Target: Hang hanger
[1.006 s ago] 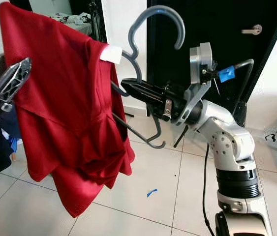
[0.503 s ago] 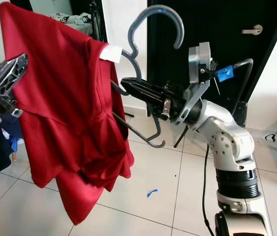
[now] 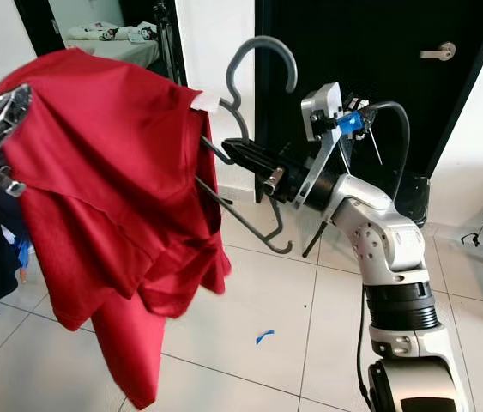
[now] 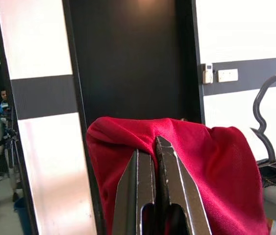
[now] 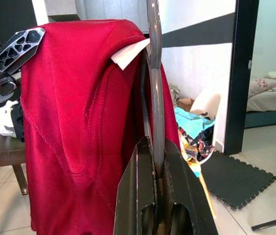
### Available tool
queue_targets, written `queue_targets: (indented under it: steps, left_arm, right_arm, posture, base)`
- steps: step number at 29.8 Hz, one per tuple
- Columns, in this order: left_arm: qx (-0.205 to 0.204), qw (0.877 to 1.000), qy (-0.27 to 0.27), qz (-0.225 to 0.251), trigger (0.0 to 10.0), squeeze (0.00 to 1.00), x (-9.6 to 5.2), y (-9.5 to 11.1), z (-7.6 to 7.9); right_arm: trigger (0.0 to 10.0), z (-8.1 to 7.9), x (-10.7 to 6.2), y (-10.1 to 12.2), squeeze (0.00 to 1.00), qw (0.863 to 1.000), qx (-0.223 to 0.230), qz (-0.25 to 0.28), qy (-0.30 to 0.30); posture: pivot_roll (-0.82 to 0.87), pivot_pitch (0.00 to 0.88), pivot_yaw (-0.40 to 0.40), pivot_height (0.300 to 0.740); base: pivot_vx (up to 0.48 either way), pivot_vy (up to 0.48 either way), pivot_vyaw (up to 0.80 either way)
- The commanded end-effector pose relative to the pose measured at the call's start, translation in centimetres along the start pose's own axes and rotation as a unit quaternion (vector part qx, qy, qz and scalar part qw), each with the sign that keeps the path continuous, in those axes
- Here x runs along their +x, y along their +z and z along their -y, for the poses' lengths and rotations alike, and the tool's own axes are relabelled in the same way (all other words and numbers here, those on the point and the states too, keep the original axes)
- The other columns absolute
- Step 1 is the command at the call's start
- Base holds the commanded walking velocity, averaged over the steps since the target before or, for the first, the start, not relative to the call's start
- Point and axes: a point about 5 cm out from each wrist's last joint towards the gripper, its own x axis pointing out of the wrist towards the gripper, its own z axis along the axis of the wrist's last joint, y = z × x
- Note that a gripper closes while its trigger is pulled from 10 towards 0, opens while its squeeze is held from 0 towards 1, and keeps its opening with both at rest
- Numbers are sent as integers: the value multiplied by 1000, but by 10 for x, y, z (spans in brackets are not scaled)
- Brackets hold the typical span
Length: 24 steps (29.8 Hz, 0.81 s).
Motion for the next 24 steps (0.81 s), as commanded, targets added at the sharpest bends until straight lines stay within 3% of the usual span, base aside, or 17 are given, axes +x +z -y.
queue_targets:
  steps: [1, 6, 16, 19, 20, 24]
  left_arm:
    - [16, 1000, -3, 1, 10000, 0, 0, 6, 0]
    - [19, 999, -19, -20, 10000, 0, -1, 0, 5]
    - [15, 998, -41, -44, 10000, 0, -6, -8, 11]
    - [15, 998, -42, -45, 10000, 0, -8, -7, 11]
    - [7, 997, -56, -49, 10000, 0, -11, -6, 13]
    - [-1, 996, -69, -54, 10000, 0, -14, -6, 15]
  right_arm:
    - [10000, 1, 2, 3, 0, 1000, -6, 3, -8]
    - [10000, 15, 4, -1, 0, 998, 3, -7, -62]
    - [10000, 26, 7, -8, 0, 992, 42, -12, -118]
    - [10000, 34, 6, -13, 0, 987, 58, -20, -151]
    - [10000, 46, 2, -15, 0, 976, 79, -19, -203]
    - [10000, 56, -2, -16, 0, 965, 102, -14, -241]
  posture:
    - [36, 0, 0, 740]
    - [34, 0, 1, 740]
    - [33, 0, 1, 740]
    - [35, 0, 1, 740]
    - [37, 0, 2, 740]
    - [40, 0, 0, 740]
  base:
    - [0, 0, 0]
    - [0, 0, 0]
    - [0, 0, 0]
    - [0, 0, 0]
    - [0, 0, 0]
    - [0, 0, 0]
